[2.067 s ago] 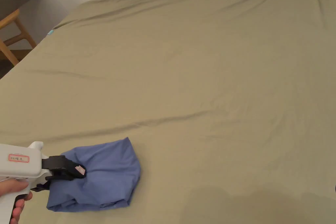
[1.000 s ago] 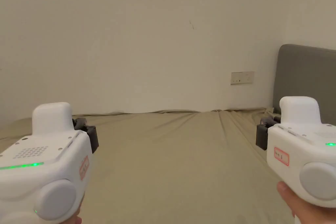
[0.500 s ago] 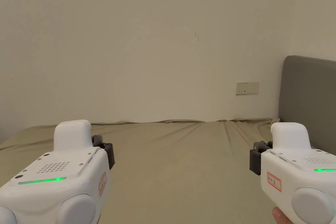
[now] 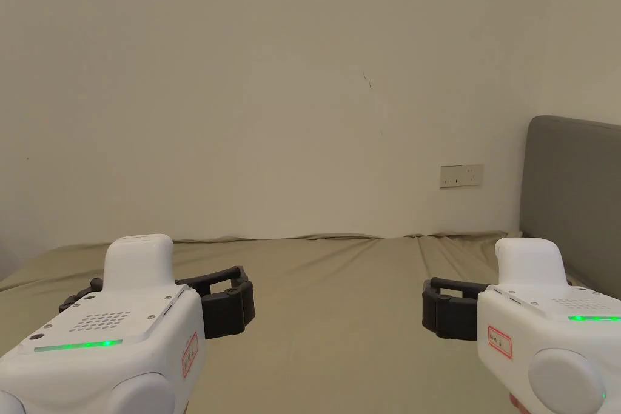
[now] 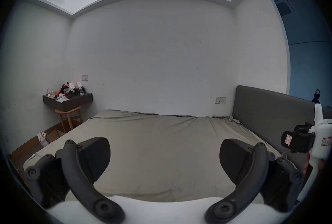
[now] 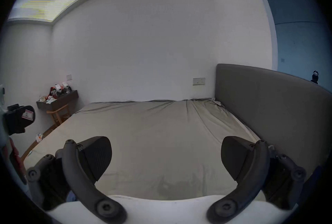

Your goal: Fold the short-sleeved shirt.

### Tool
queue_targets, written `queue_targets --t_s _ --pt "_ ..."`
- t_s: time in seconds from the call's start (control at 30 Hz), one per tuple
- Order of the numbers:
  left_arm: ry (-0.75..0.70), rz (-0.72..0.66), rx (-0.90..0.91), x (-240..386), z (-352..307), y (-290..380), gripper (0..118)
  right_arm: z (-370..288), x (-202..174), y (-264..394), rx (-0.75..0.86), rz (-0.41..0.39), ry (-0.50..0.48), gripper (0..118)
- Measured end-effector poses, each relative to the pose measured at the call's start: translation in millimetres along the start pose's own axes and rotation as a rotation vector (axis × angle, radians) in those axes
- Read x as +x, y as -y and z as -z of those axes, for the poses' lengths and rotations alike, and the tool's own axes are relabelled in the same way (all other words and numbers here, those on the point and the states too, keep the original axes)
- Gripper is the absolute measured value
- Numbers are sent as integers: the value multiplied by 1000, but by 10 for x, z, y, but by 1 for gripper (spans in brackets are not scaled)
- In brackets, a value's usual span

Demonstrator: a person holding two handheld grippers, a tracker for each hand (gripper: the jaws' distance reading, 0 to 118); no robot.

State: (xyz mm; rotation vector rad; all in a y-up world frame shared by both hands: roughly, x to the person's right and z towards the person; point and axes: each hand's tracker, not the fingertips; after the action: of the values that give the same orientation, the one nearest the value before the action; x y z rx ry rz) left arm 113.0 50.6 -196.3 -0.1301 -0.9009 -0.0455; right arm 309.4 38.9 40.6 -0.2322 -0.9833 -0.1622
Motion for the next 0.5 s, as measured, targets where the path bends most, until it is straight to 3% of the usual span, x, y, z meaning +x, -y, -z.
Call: queue_targets --t_s 0.13,0.27,0.5 --pt "0 -4 -4 -4 -8 5 118 1 117 13 -9 25 -77 118" --pt "8 -10 -14 -3 -11 7 118 8 128 -5 -19 44 -24 118" --pt "29 -6 -19 26 -33 -7 118 -77 116 -60 10 45 -52 118"
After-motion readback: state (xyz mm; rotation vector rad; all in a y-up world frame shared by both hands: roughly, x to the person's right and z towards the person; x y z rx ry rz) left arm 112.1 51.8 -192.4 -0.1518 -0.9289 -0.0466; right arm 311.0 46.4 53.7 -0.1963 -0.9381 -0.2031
